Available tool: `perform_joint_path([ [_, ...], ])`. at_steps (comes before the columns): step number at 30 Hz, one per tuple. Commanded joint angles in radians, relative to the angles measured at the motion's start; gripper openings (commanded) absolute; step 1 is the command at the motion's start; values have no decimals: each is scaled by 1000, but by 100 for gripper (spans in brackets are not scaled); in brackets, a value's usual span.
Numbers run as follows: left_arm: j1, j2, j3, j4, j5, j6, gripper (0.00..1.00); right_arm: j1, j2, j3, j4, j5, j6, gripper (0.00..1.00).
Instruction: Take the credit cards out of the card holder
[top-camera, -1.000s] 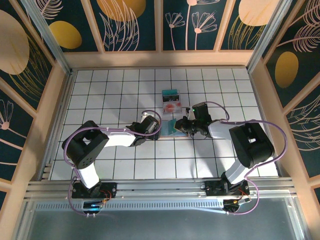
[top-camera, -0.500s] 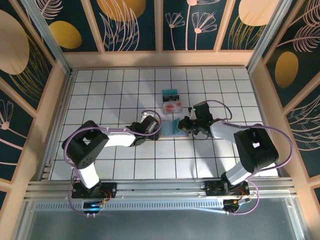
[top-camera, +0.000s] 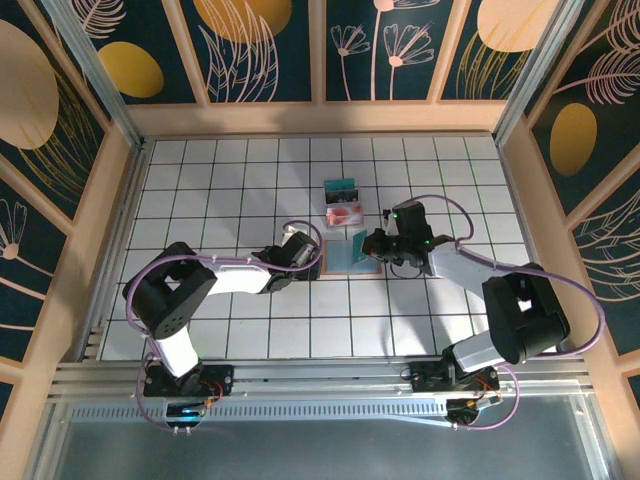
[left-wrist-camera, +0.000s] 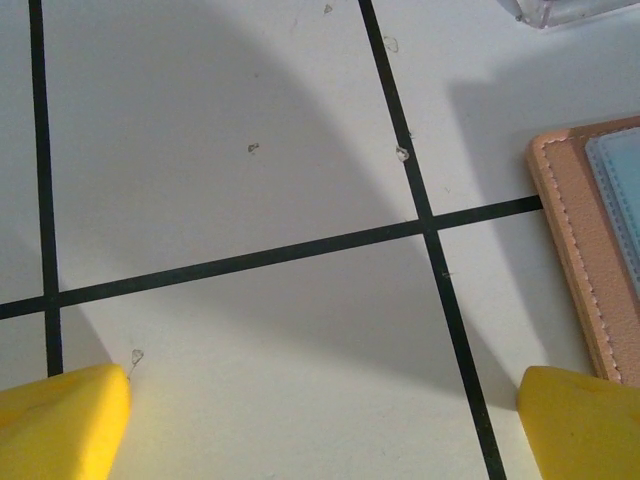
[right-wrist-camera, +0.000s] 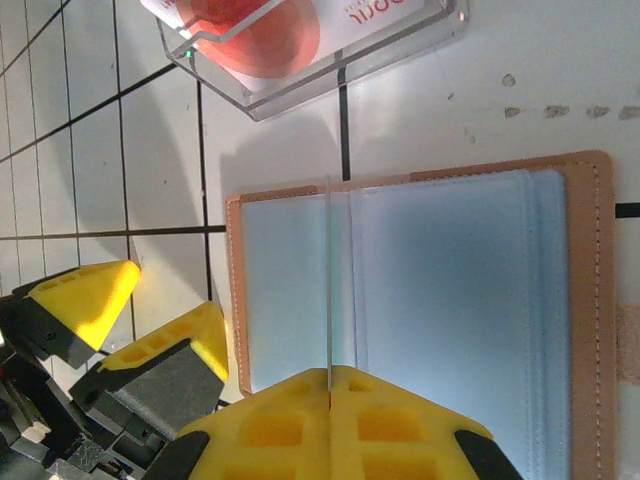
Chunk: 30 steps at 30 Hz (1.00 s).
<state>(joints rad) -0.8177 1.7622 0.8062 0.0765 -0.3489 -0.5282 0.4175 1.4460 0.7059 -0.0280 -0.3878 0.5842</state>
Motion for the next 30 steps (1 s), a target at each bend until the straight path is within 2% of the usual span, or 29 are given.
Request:
perform_joint_path([
  [1, -15, -21, 6, -72, 39, -9, 99, -8, -32, 38, -40, 33, -28, 2],
  [7, -14, -64, 21, -66, 20, -46, 99, -11, -76, 38, -27, 46, -33, 1],
  [18, -14, -157, 34, 16, -118, -75, 99, -11, -137, 14, 75, 72, -11, 0],
  [30, 8, -242, -17, 189, -109, -85, 99, -11, -149, -17, 242, 120, 21, 0],
])
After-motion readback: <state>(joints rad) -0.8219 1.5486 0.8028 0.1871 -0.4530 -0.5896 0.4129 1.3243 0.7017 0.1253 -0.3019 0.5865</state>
